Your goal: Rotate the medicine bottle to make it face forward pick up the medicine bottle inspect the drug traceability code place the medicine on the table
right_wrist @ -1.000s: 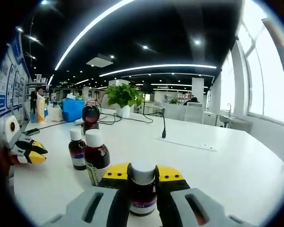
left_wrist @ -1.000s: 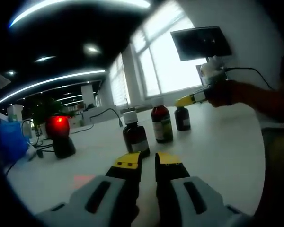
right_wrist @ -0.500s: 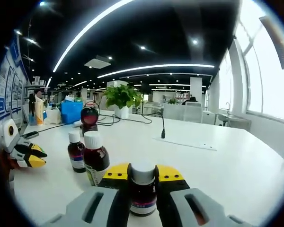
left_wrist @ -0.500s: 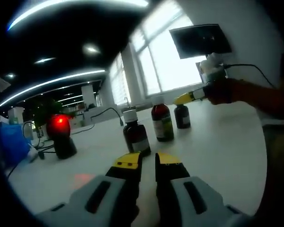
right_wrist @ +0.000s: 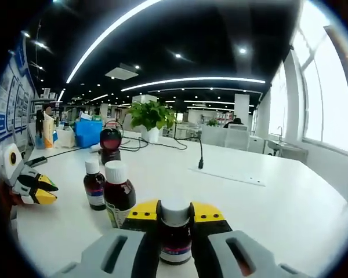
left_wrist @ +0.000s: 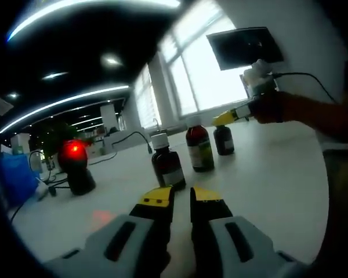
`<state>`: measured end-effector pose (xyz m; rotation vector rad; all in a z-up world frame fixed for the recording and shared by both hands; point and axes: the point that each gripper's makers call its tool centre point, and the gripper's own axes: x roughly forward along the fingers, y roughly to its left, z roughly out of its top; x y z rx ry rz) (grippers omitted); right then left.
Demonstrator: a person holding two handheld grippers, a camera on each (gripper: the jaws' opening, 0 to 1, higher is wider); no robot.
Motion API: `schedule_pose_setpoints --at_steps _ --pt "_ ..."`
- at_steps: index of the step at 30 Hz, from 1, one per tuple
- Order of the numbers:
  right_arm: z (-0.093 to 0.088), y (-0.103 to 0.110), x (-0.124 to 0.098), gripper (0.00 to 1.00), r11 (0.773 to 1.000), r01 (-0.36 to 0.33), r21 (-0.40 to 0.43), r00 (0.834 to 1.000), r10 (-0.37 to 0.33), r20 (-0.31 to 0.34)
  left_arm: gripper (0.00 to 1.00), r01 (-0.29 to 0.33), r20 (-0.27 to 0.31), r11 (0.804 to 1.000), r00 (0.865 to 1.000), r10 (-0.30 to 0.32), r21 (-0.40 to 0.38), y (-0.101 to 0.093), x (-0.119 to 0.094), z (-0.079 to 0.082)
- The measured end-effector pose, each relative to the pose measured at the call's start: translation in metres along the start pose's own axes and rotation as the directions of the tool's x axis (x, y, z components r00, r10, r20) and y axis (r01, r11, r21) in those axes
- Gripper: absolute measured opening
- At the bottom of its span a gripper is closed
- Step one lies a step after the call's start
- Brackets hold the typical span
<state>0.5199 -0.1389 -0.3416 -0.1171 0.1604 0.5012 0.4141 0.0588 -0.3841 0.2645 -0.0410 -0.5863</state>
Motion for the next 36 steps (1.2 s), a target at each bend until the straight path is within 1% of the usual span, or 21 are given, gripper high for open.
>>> schedule_pose_setpoints --at_steps 4,9,14,18,23,31,36 --pt "0.006 -0.001 0.001 0.15 1.000 -0.008 0.023 1.000 0.007 0.006 0.04 -0.001 -0.001 1.000 1.000 0.001 -0.002 0.000 0.000 0.000" --pt "0.015 -0.003 0.006 0.15 1.000 -0.004 -0.002 1.000 0.004 0.009 0.04 -0.002 0.000 1.000 1.000 0.002 -0.007 0.001 -0.001 0.000" --pt "0.027 -0.009 0.013 0.15 1.000 0.004 0.004 1.000 -0.005 0.016 0.04 -0.001 -0.003 1.000 1.000 0.001 0.006 0.000 -0.001 -0.001" --pt "0.037 -0.013 0.019 0.15 1.000 0.010 0.010 1.000 -0.010 0.025 0.04 -0.017 -0.012 1.000 1.000 0.018 0.026 0.001 -0.002 -0.002" --pt "0.051 -0.017 0.028 0.15 1.000 0.018 0.014 0.999 -0.019 0.038 0.04 -0.013 -0.009 1.000 1.000 0.013 0.007 0.001 -0.002 -0.002" --pt "0.065 -0.010 0.047 0.15 1.000 -0.004 0.009 0.999 0.003 0.053 0.04 -0.009 -0.009 1.000 1.000 0.009 0.005 0.001 -0.002 -0.002" --pt "0.071 0.000 0.061 0.15 0.999 -0.025 -0.021 0.999 0.026 0.045 0.04 -0.005 -0.008 1.000 1.000 0.005 0.003 0.000 -0.003 -0.001"
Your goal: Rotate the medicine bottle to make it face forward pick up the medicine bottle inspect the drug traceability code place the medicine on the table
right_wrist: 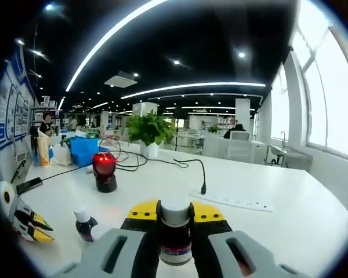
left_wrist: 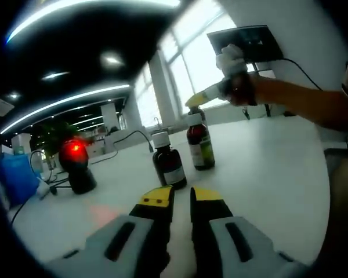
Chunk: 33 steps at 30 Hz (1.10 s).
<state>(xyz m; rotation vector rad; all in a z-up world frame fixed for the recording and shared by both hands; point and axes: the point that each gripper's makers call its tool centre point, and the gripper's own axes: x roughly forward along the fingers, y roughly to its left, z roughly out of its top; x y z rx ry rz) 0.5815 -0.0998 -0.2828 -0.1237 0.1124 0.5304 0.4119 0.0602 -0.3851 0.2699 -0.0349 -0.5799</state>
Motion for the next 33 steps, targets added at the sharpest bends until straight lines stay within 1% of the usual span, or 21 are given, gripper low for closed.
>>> schedule_pose_setpoints --at_steps 6,14,17,23,29,33 --pt "0.009 0.010 0.017 0.15 1.000 -0.018 -0.025 1.000 0.018 -0.006 0.04 0.002 -0.005 1.000 1.000 -0.002 0.015 -0.001 0.000 0.000" --pt "0.020 0.028 0.041 0.15 0.998 -0.056 0.020 0.998 0.056 0.006 0.04 0.001 -0.007 1.000 1.000 -0.001 0.008 -0.001 0.001 0.000" --pt "0.023 0.038 0.048 0.15 0.997 -0.072 -0.007 0.997 0.072 0.004 0.04 0.002 -0.007 1.000 1.000 -0.001 0.010 -0.001 0.001 -0.001" --pt "0.028 0.054 0.066 0.15 0.995 -0.098 -0.029 0.995 0.098 -0.008 0.04 0.007 -0.001 1.000 1.000 -0.007 0.008 -0.002 0.002 -0.001" --pt "0.029 0.076 0.086 0.15 0.990 -0.133 -0.042 0.991 0.132 -0.025 0.04 0.007 0.001 1.000 1.000 -0.007 0.014 -0.002 0.003 -0.001" --pt "0.032 0.086 0.096 0.15 0.988 -0.150 -0.036 0.988 0.149 -0.028 0.04 0.007 0.001 1.000 1.000 -0.007 0.017 -0.002 0.003 -0.001"
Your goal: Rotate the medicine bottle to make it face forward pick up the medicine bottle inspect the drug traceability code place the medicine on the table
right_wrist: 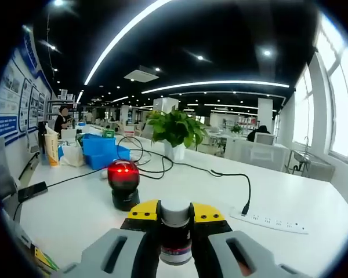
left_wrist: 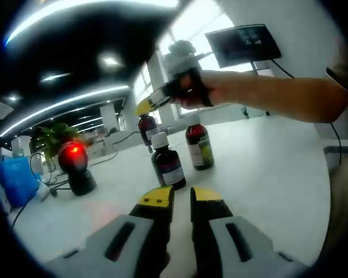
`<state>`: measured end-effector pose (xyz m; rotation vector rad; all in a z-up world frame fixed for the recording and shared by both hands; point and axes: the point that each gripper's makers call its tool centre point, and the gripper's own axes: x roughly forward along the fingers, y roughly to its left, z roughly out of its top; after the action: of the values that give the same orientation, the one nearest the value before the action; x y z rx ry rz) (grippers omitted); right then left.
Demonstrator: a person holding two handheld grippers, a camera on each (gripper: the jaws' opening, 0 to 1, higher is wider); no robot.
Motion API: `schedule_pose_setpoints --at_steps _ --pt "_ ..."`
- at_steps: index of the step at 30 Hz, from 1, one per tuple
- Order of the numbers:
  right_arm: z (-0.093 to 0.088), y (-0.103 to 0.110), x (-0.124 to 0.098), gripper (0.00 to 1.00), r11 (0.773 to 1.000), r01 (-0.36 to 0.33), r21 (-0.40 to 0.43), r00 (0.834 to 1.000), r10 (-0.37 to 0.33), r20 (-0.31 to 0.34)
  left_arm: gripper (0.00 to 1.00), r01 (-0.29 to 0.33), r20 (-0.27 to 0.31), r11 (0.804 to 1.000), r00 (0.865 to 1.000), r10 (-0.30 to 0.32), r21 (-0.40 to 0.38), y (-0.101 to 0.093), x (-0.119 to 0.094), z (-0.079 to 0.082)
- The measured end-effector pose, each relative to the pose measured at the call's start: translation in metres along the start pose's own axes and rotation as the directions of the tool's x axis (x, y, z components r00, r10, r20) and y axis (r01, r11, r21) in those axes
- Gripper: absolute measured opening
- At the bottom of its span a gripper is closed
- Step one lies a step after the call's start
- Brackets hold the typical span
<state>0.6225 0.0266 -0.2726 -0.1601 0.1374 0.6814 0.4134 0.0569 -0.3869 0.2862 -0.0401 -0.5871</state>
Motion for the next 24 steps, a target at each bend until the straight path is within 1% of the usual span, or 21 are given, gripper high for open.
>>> schedule_pose_setpoints --at_steps 9,16,24 --pt "0.006 0.014 0.025 0.15 1.000 -0.024 0.010 1.000 0.024 -0.007 0.04 0.004 0.012 1.000 1.000 -0.004 -0.014 -0.001 -0.001 0.002" --pt "0.004 0.028 0.044 0.15 0.999 -0.039 -0.013 0.999 0.039 -0.020 0.04 0.010 0.015 1.000 1.000 -0.010 -0.010 -0.002 0.000 0.002" --pt "0.004 0.045 0.062 0.15 0.998 -0.065 0.010 0.998 0.065 -0.014 0.04 0.016 0.022 1.000 1.000 -0.016 -0.012 -0.003 0.001 0.003"
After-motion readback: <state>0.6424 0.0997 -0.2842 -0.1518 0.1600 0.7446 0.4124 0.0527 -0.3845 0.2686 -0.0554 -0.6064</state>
